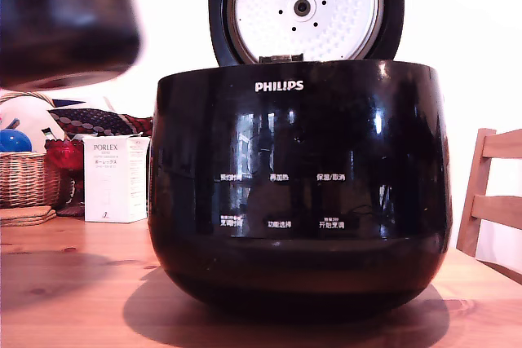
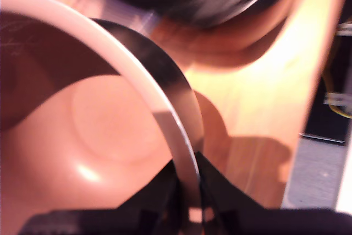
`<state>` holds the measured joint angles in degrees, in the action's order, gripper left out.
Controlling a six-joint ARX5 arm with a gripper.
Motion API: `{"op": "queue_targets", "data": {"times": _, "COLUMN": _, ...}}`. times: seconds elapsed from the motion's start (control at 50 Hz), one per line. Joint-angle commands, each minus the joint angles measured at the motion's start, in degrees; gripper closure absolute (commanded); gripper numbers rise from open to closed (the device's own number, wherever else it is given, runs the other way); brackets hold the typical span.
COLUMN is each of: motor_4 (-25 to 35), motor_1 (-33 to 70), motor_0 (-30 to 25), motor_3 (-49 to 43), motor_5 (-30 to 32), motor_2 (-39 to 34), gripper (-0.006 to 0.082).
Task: Place the pot you are holding inside the rice cooker
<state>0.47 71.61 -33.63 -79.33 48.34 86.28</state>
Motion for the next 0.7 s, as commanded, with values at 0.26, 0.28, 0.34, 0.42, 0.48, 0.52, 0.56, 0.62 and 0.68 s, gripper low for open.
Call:
{"op": "queue_targets", "data": {"times": 0.26, "motor_4": 1.1, "motor_1": -0.8, "motor_0": -9.5, "motor_3": 4.7, "motor_5": 0.0, "motor_2": 2.1, "gripper": 0.0789}}
{"op": "queue_targets", "data": {"times": 0.28, "motor_4": 1.2, "motor_1": -0.7, "motor_0": -9.9, "motor_3": 5.2, "motor_5": 0.1, "motor_2": 2.1, "gripper": 0.0789}}
{"op": "queue_targets", "data": {"times": 0.34, "motor_4": 1.6, "motor_1": -0.3, "motor_0": -11.2, "motor_3": 7.0, "motor_5": 0.1, "motor_2": 2.1, "gripper": 0.0789}}
{"op": "queue_targets", "data": {"times": 0.42, "motor_4": 2.1, "motor_1": 0.5, "motor_0": -12.8, "motor_3": 8.6, "motor_5": 0.1, "motor_2": 2.1, "gripper": 0.0789}}
{"op": "queue_targets", "data": {"times": 0.48, "motor_4": 2.1, "motor_1": 1.2, "motor_0": -13.7, "motor_3": 9.5, "motor_5": 0.1, "motor_2": 2.1, "gripper": 0.0789}}
{"op": "queue_targets", "data": {"times": 0.52, "motor_4": 2.1, "motor_1": 1.7, "motor_0": -14.2, "motor_3": 10.4, "motor_5": 0.1, "motor_2": 2.1, "gripper": 0.0789}}
{"op": "queue_targets", "data": {"times": 0.56, "motor_4": 2.1, "motor_1": 2.2, "motor_0": -14.6, "motor_3": 11.2, "motor_5": 0.1, "motor_2": 2.1, "gripper": 0.0789}}
{"op": "queue_targets", "data": {"times": 0.62, "motor_4": 2.1, "motor_1": 3.1, "motor_0": -15.1, "motor_3": 12.4, "motor_5": 0.1, "motor_2": 2.2, "gripper": 0.0789}}
{"op": "queue_targets", "data": {"times": 0.68, "motor_4": 2.4, "motor_1": 4.0, "motor_0": -15.5, "motor_3": 13.3, "motor_5": 0.3, "motor_2": 2.5, "gripper": 0.0789}}
